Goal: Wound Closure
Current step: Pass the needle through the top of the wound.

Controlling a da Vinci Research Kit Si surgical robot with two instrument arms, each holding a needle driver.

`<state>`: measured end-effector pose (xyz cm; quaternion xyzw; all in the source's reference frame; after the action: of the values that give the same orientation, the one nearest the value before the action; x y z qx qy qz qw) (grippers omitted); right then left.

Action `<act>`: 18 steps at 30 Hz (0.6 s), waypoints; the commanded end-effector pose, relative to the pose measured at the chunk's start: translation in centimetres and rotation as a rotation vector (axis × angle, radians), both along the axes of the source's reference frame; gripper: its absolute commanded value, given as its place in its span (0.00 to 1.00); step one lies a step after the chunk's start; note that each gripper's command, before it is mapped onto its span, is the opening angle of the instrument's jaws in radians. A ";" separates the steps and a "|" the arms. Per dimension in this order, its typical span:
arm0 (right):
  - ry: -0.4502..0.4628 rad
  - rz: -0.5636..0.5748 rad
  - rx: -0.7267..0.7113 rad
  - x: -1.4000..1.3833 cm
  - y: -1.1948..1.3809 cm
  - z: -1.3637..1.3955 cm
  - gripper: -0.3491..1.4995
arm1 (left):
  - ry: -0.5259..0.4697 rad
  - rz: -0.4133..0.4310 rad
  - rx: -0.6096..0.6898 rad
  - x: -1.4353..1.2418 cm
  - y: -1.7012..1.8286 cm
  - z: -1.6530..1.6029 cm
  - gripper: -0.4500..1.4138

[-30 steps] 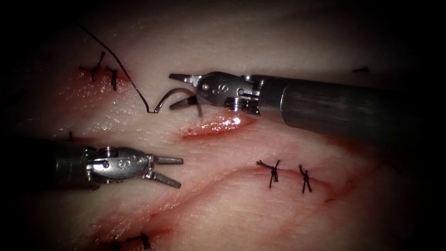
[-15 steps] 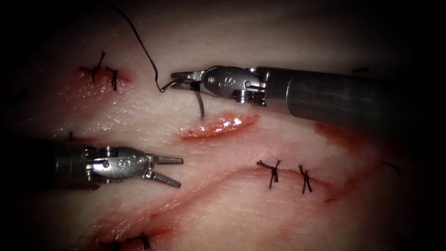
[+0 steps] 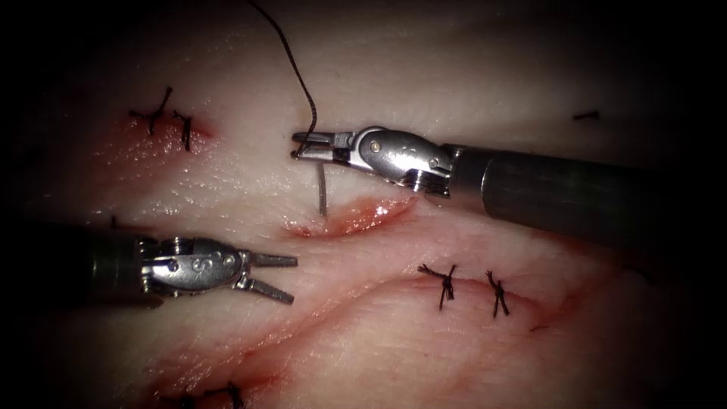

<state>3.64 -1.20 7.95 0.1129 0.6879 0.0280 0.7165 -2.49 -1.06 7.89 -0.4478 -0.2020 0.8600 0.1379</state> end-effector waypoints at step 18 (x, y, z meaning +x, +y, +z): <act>-0.071 0.148 0.804 0.05 0.19 -0.02 0.00 | 0.025 -0.037 0.007 -0.05 0.04 0.10 0.43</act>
<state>3.57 -1.12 7.95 0.3386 0.5980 0.3563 0.6331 -2.48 -1.03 7.96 -0.4383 -0.1958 0.8620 0.1626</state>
